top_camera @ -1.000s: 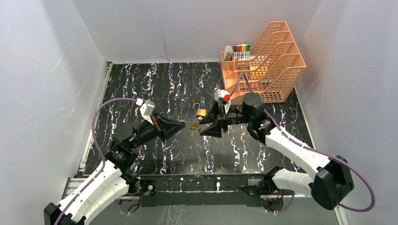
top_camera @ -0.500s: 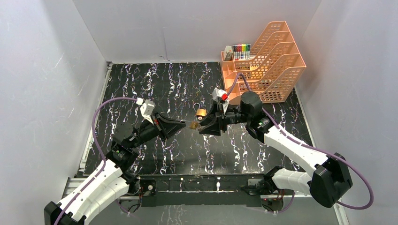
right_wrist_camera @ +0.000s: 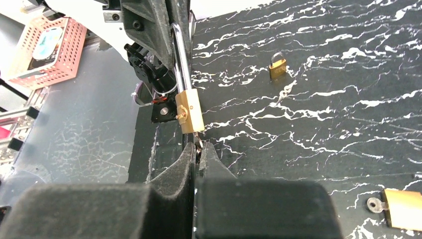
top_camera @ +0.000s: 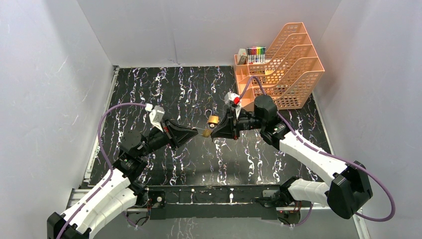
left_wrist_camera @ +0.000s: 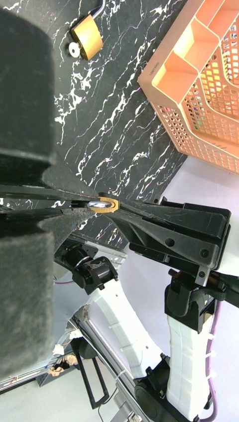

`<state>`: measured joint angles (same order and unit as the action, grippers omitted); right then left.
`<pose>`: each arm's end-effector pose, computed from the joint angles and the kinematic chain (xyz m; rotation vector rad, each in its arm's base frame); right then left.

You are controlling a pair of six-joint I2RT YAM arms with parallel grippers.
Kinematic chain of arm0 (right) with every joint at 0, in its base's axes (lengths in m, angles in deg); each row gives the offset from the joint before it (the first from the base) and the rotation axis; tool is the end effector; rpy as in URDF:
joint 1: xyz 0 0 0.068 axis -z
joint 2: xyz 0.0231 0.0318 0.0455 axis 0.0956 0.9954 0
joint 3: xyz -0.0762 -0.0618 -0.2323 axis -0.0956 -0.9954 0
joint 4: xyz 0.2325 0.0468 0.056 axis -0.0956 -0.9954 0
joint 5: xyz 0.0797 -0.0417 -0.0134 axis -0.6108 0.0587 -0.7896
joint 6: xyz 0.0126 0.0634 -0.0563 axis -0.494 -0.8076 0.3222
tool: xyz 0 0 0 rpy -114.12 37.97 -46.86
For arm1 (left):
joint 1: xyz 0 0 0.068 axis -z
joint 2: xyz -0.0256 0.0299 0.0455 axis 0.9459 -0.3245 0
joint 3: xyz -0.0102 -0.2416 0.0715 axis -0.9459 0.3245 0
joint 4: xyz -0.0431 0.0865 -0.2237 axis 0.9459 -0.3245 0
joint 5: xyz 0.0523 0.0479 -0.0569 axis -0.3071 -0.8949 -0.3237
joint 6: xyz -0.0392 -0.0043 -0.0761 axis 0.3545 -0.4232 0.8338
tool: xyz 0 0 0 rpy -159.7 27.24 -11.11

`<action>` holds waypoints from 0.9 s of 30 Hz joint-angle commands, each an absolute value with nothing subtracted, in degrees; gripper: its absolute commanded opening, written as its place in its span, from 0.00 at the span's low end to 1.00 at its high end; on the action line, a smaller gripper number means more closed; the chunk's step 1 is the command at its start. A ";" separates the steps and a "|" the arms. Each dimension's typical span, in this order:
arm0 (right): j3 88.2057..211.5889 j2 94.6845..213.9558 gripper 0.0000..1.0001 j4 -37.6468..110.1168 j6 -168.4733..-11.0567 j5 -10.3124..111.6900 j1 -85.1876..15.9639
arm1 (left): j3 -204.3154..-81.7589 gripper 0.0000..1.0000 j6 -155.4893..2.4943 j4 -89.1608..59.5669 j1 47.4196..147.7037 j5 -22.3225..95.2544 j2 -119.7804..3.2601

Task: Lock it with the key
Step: Lock the lock.

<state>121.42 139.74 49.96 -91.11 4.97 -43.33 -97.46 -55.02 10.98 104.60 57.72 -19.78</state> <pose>0.1797 0.2164 0.3050 -1.1542 1.4201 1.3564 0.1397 -0.1372 0.3199 0.4882 1.3399 -1.3007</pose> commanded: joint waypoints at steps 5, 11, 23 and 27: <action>123.54 139.13 0.00 49.48 -89.17 5.35 -43.64 | -98.62 0.00 -56.88 12.88 104.72 56.61 -18.52; 121.81 136.77 0.00 46.50 -86.64 8.41 -43.63 | -99.65 0.00 -58.02 11.14 104.72 55.25 -16.68; 112.18 129.64 0.00 46.47 -87.40 14.27 -43.55 | -103.46 0.00 -63.31 -0.78 104.72 48.78 -8.78; 111.51 129.80 0.00 45.66 -88.84 19.33 -43.56 | -105.76 0.00 -64.73 -8.64 104.72 40.05 -8.68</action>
<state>111.52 130.73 44.80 -87.73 13.95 -43.70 -101.76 -61.97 -1.55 104.91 49.18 -9.01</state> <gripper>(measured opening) 0.031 0.036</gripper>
